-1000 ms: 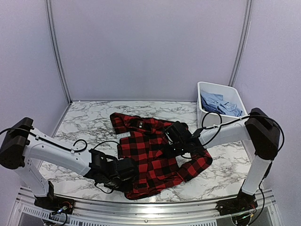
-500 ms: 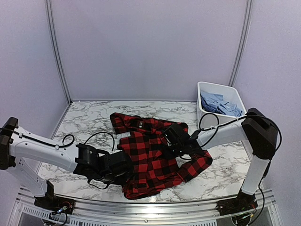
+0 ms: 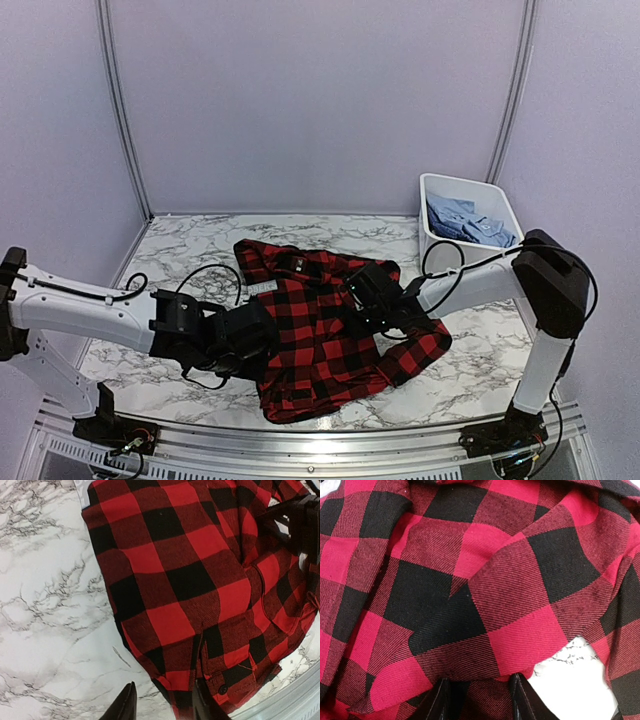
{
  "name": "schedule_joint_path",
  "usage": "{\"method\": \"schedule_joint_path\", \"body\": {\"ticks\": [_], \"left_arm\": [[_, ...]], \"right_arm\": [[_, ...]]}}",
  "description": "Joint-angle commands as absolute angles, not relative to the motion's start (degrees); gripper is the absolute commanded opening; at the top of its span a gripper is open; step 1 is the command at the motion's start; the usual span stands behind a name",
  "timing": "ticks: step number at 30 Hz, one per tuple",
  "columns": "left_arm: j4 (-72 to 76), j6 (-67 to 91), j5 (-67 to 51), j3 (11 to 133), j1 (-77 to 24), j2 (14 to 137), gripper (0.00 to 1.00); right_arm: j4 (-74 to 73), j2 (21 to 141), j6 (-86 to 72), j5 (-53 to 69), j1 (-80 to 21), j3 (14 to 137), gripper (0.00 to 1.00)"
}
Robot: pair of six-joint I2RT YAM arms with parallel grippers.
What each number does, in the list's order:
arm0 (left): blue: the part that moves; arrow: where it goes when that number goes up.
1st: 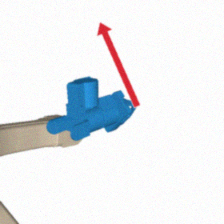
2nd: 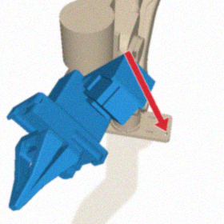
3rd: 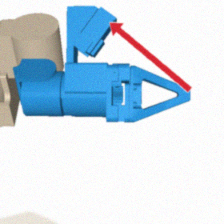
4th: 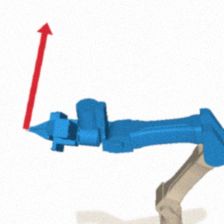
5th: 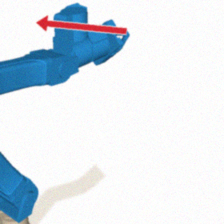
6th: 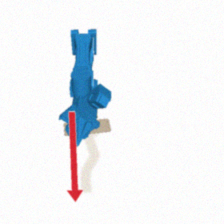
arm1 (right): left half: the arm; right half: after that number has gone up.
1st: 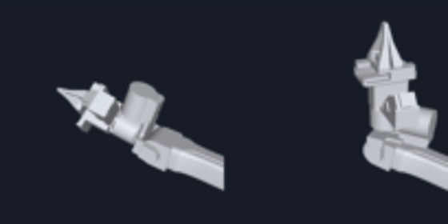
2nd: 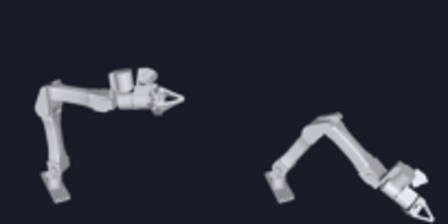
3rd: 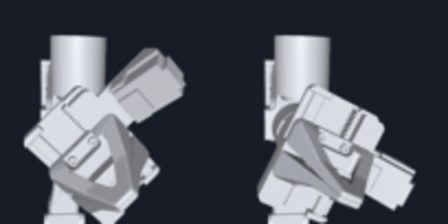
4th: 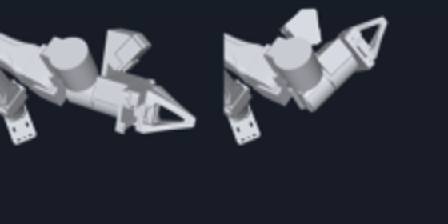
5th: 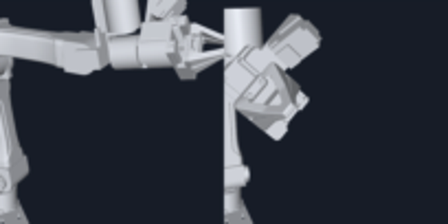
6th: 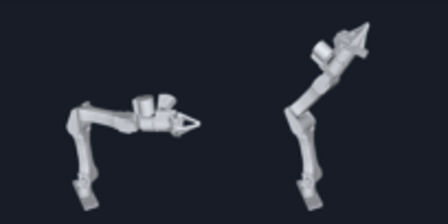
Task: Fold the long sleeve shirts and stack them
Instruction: Flatten out the crumpled shirt at the center of the board.
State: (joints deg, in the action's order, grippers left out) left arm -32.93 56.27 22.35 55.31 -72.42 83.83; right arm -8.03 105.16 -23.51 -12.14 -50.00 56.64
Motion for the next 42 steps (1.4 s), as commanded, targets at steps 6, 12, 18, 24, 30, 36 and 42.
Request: {"method": "schedule_joint_path", "body": {"ticks": [6,12,18,24,30,36,42], "left_arm": [[-33.8,54.1,16.4,58.5,-76.9,93.1,0.51],[-33.3,54.3,16.1,58.7,-77.2,96.1,0.43],[-31.0,54.1,14.6,57.8,-77.3,97.7,0.27],[-31.3,55.2,18.3,57.2,-77.0,95.7,0.0],[-37.2,61.0,29.4,56.7,-74.8,89.4,0.0],[-39.0,58.4,36.3,56.9,-65.8,80.7,0.0],[-38.9,50.3,40.3,58.2,-50.8,75.9,0.0]], "right_arm": [[-9.4,107.8,-23.8,-11.3,-50.8,57.0,0.4],[-9.6,107.8,-23.6,-11.5,-50.8,57.0,0.4],[-9.3,108.0,-23.8,-11.5,-50.8,57.0,0.4],[-9.6,108.0,-23.7,-11.5,-50.8,57.1,0.39],[-9.6,108.0,-23.6,-11.6,-50.8,56.7,0.39],[-9.3,108.3,-23.4,-11.0,-50.8,56.3,0.4],[-9.6,108.1,-23.4,-10.4,-50.8,56.3,0.39]]}}
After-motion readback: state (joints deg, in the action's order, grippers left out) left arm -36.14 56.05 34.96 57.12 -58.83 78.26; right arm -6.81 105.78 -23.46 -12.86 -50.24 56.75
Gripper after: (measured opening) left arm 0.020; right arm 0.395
